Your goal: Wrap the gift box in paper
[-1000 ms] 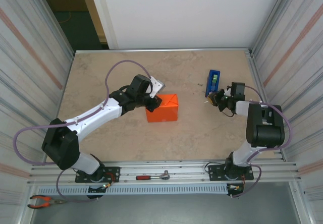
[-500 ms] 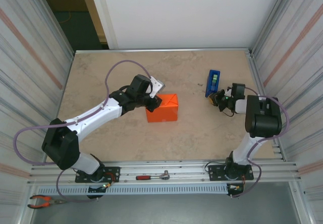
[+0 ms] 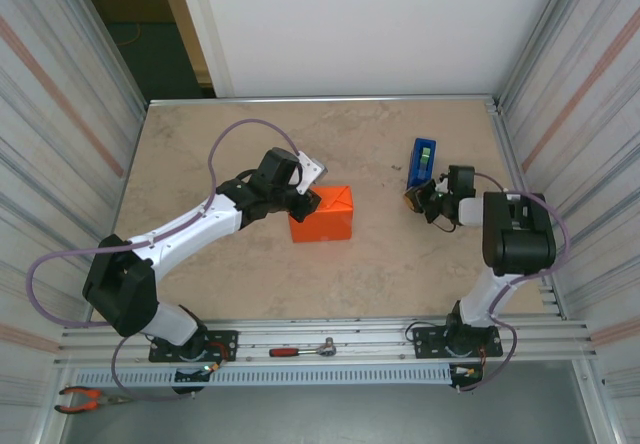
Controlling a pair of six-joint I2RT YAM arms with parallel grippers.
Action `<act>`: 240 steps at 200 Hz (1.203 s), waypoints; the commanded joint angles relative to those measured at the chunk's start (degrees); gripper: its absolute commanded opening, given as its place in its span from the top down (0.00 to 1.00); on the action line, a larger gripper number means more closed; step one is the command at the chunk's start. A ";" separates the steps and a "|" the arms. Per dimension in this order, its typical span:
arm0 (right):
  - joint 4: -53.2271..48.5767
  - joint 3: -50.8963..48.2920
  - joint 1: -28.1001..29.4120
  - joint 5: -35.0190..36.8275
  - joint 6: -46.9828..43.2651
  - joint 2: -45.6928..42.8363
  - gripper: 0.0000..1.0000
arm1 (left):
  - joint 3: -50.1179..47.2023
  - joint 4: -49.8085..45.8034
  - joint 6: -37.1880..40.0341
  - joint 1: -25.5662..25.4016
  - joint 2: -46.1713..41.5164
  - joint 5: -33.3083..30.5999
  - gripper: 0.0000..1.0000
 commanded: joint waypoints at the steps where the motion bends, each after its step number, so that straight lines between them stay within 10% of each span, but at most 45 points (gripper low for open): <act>1: -5.49 1.47 1.26 -1.46 -2.08 -8.10 1.00 | -2.86 -7.20 0.72 -1.08 1.92 0.60 0.81; 123: -20.78 6.12 21.90 6.29 0.49 -32.85 1.00 | -3.19 -7.01 0.68 -1.10 1.34 0.25 0.81; 240: -20.61 7.61 40.73 23.07 11.94 -30.99 1.00 | -3.39 -6.86 0.48 -1.08 1.38 0.60 0.81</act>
